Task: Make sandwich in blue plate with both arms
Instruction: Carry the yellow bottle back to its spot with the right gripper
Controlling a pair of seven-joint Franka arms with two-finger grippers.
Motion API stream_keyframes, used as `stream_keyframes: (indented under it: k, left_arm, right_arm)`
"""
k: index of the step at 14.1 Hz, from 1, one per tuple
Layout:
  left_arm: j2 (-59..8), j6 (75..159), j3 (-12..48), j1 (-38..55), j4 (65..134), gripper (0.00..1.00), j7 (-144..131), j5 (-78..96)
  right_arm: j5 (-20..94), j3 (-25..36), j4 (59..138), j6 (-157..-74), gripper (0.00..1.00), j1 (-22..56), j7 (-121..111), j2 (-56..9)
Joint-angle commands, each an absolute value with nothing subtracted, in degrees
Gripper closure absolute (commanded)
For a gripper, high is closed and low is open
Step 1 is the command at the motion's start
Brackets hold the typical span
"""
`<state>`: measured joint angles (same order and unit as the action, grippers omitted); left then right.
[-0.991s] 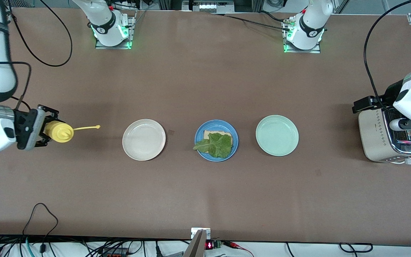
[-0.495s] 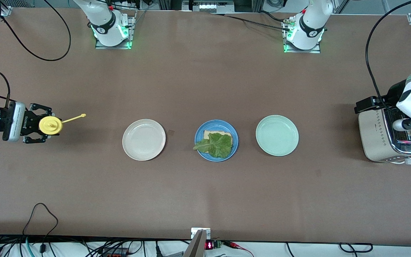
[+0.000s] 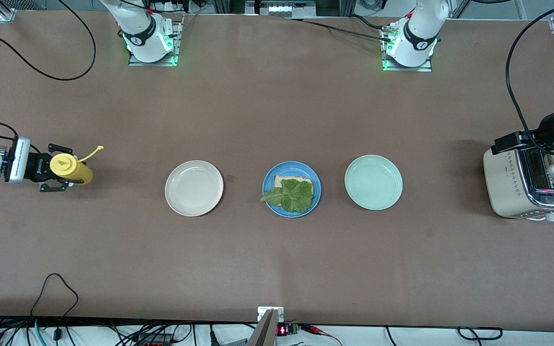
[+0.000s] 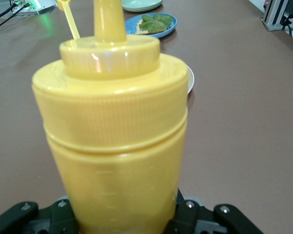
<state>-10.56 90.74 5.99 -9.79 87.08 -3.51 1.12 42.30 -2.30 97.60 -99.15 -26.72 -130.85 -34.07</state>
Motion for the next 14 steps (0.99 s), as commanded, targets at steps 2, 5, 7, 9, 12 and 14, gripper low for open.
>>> stream_keyframes:
  k: [2, 5, 7, 9, 12, 14]
  left_arm:
    - [-11.9, 90.2, 6.1, -10.5, 85.5, 0.00, -2.0, 1.3]
    - [-12.1, 90.3, 6.1, -11.9, 85.3, 0.00, -1.8, -1.8]
    - [-13.0, 90.4, 5.9, -12.3, 85.3, 0.00, -1.4, -3.3]
    - [-14.6, 90.5, 5.8, -15.3, 84.1, 0.00, 2.2, -3.2]
    - [-19.6, 90.6, 5.8, -19.8, 80.5, 0.00, 14.1, -2.6]
    - [-22.5, 90.6, 5.9, -22.8, 78.4, 0.00, 20.9, -2.7]
  right_arm:
    - [46.3, -3.7, 97.2, -97.6, 1.00, -30.2, -138.8, -38.3]
    - [46.7, -3.7, 97.1, -97.8, 1.00, -30.6, -140.5, -40.5]
    - [46.8, -3.7, 97.1, -98.0, 1.00, -30.8, -140.5, -41.5]
    - [46.8, -3.7, 97.1, -98.2, 0.98, -30.8, -140.4, -42.1]
    - [47.9, -3.8, 97.1, -98.3, 0.77, -30.8, -140.4, -42.6]
    - [48.0, -3.8, 97.1, -98.1, 0.11, -30.8, -140.1, -42.9]
